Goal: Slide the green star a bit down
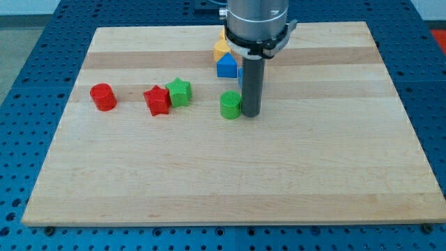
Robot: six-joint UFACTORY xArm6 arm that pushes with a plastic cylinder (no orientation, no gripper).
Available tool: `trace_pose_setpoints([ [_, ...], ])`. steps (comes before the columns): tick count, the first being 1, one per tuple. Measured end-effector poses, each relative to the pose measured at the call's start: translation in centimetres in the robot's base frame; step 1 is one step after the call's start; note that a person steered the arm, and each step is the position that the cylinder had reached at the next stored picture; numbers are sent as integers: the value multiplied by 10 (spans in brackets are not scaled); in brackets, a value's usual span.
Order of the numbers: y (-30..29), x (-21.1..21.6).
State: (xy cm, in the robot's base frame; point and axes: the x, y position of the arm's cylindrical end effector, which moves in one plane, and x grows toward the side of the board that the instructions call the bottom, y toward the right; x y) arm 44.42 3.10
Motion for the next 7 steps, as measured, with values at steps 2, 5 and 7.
trace_pose_setpoints([
  [2,-114,52],
  [5,-335,24],
  [7,-335,-81],
])
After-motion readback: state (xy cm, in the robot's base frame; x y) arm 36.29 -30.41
